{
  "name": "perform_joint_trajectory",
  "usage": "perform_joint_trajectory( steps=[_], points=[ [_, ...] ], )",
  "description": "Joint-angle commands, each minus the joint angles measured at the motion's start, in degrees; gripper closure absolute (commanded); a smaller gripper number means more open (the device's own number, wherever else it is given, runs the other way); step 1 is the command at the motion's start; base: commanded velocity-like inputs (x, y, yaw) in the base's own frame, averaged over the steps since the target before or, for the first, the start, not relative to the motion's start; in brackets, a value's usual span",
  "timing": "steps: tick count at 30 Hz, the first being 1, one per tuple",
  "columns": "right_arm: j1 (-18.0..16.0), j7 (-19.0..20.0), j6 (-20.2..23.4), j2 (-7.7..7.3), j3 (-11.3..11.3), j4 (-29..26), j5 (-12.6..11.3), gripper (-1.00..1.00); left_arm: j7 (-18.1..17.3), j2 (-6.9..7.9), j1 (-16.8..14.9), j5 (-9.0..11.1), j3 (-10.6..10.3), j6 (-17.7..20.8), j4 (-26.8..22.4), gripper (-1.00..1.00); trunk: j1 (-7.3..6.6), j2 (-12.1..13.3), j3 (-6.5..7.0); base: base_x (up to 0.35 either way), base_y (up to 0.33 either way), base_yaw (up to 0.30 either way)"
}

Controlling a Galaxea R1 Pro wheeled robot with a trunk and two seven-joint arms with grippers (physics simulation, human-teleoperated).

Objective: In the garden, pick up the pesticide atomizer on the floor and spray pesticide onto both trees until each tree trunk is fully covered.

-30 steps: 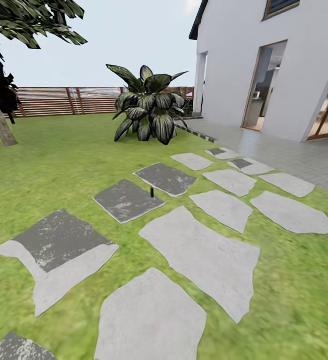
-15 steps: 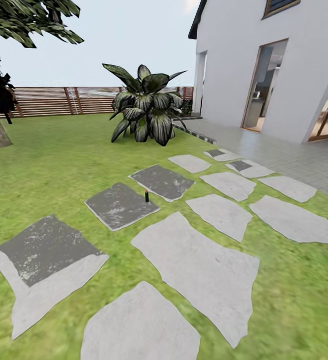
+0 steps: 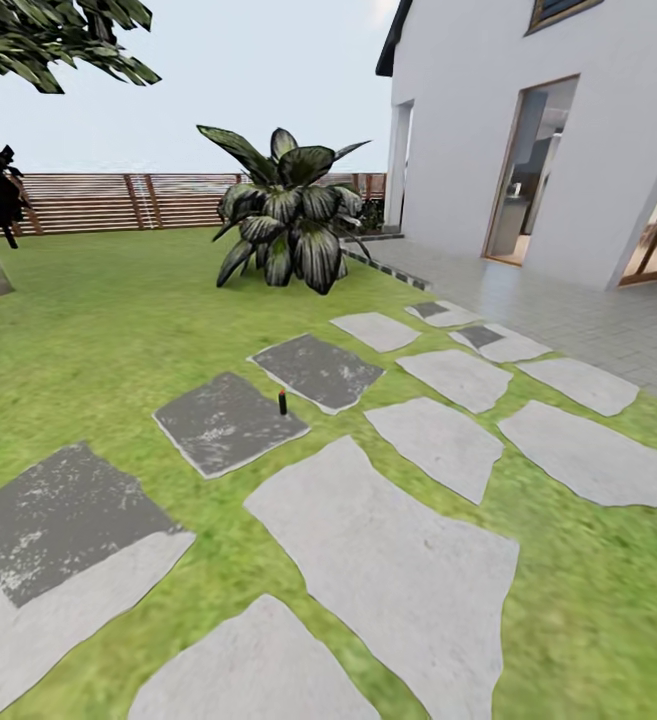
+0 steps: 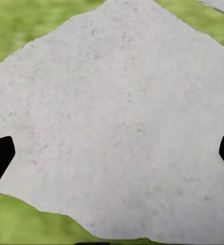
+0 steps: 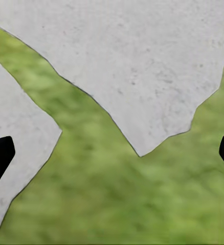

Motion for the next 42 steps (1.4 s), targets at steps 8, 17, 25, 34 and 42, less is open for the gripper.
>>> perform_joint_trajectory(
  steps=[8,17,25,34,42],
  points=[
    [0.0,0.0,0.0,0.0,0.0,0.0,0.0,-1.0,0.0,0.04,0.0,0.0,0.0,0.0,0.0,-1.0,0.0,0.0,0.0,0.279,-0.165,0.0],
    [0.0,0.0,0.0,0.0,0.0,0.0,0.0,-1.0,0.0,0.06,0.0,0.0,0.0,0.0,0.0,-1.0,0.0,0.0,0.0,0.278,-0.165,0.0],
    [0.0,0.0,0.0,0.0,0.0,0.0,0.0,-1.0,0.0,0.06,0.0,0.0,0.0,0.0,0.0,-1.0,0.0,0.0,0.0,0.278,-0.165,0.0],
    [0.0,0.0,0.0,0.0,0.0,0.0,0.0,-1.0,0.0,0.04,0.0,0.0,0.0,0.0,0.0,-1.0,0.0,0.0,0.0,0.278,-0.165,0.0],
    [0.0,0.0,0.0,0.0,0.0,0.0,0.0,-1.0,0.0,0.06,0.0,0.0,0.0,0.0,0.0,-1.0,0.0,0.0,0.0,0.278,-0.165,0.0]
  ],
)
